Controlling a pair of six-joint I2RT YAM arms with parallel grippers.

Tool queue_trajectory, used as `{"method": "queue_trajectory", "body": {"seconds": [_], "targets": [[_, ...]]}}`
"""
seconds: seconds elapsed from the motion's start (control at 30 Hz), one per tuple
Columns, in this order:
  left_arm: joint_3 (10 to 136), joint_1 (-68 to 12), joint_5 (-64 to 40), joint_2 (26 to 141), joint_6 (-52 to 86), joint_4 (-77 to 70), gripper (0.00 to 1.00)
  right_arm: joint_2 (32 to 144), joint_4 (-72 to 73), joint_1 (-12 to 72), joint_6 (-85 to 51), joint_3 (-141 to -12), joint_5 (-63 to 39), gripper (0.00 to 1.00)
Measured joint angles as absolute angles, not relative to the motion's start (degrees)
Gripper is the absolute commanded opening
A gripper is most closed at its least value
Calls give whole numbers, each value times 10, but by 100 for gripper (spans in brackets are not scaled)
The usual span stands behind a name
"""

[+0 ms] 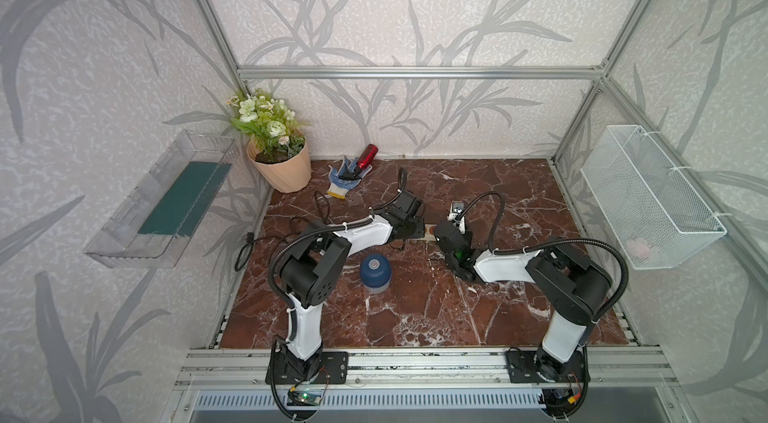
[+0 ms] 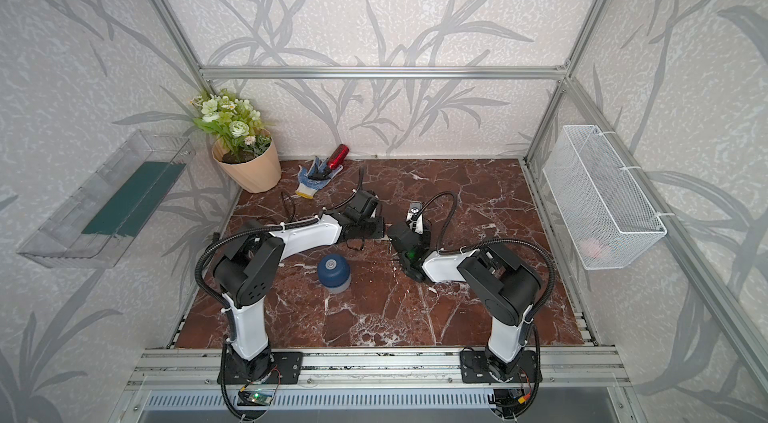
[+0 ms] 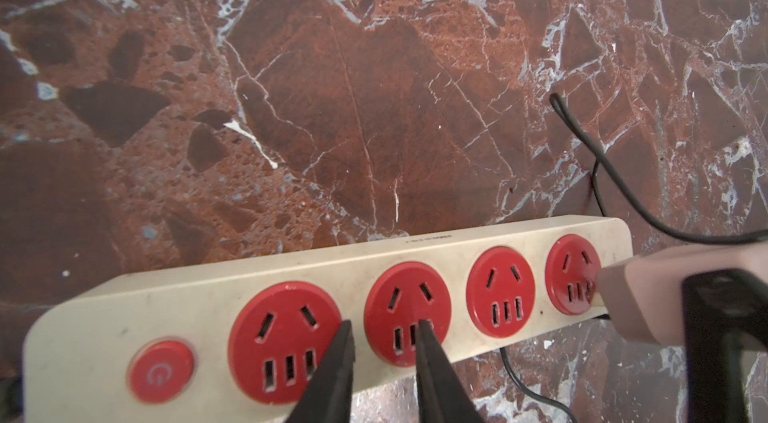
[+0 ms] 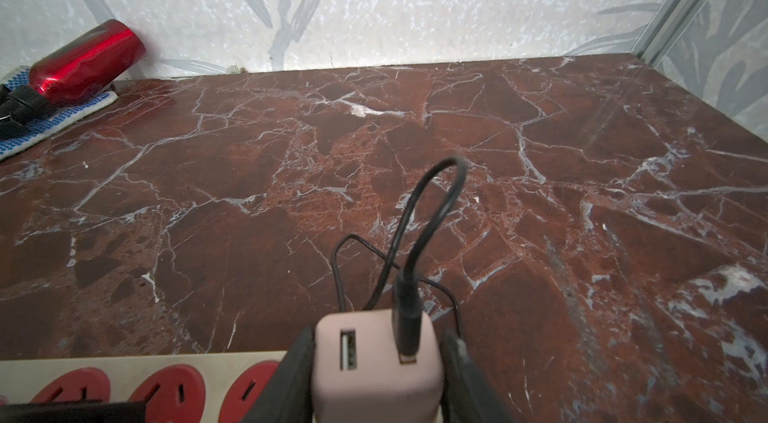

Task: Charge the cordless meat grinders
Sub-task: Insert the plug into the socket.

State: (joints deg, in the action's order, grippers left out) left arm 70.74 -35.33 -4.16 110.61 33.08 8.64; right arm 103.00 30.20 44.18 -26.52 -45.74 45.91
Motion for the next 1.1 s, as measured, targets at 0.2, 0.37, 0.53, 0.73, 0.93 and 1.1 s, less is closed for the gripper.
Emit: {"method": "queue_trajectory", "body": {"seconds": [0.2, 0.37, 0.53, 0.73, 0.93, 1.1], "targets": [[707, -352, -44, 1106, 331, 86, 28, 1031, 302, 441, -279, -458, 449, 0], [707, -351, -46, 1106, 332, 86, 28, 1031, 302, 437, -293, -458, 449, 0], [707, -351, -46, 1106, 332, 86, 28, 1031, 302, 433, -304, -458, 444, 0], [707, -351, -46, 1106, 332, 87, 28, 1041, 305, 432, -307, -462, 441, 0], [707, -351, -46, 1106, 332, 87, 28, 1042, 305, 432, -318, -462, 440, 0], [707, -351, -47, 1106, 332, 86, 28, 1042, 304, 432, -319, -462, 441, 0]]}}
